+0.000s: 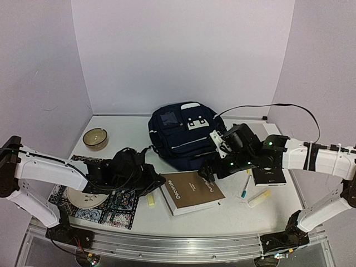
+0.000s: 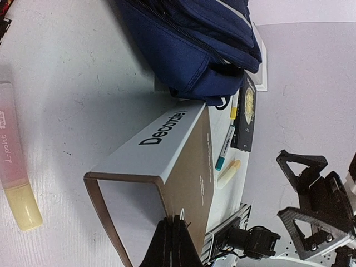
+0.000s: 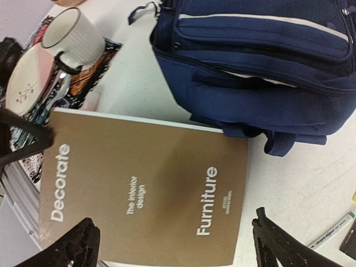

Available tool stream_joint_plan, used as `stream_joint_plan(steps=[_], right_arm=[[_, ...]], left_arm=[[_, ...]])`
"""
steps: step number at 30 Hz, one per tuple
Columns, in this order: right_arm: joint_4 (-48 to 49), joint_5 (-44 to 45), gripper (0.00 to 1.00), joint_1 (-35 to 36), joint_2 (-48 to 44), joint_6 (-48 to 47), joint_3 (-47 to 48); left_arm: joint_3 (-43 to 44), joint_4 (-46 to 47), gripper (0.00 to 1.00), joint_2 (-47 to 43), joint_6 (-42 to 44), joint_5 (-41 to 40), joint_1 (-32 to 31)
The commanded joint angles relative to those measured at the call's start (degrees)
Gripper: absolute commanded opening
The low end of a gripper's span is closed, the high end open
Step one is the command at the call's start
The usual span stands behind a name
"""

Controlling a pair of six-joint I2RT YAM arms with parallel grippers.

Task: Pack the student bag
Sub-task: Pick up the book from the corner of the board.

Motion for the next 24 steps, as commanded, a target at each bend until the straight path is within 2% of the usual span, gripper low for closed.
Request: stream_joint_plan(steps=[1, 6, 16, 19, 24], right_arm=[[-0.19, 1.88, 0.98, 3.71, -2.78, -2.95, -1.7], [0.16, 6.2, 0.98, 11.76, -0.85, -6.55, -0.15], [1.65, 30.27, 0.98, 31.59, 7.55, -20.53, 1.4], [4.06, 35.81, 0.98, 34.92, 11.09, -24.26, 0.38], [9.06, 44.61, 0.98, 35.89, 15.9, -27.12, -0.27]], left_arm=[[1.19, 1.71, 0.0, -3.3, 0.64, -3.0, 0.01], [1.84, 1.16, 0.0, -3.87, 1.29, -3.36, 0.01], [3.73, 0.57, 0.0, -3.32, 2.38, -2.7, 0.01], [4.07, 0.43, 0.0, -3.2, 2.52, -2.54, 0.01], [4.65, 0.21, 0.0, -3.27, 2.41, -2.29, 0.01]])
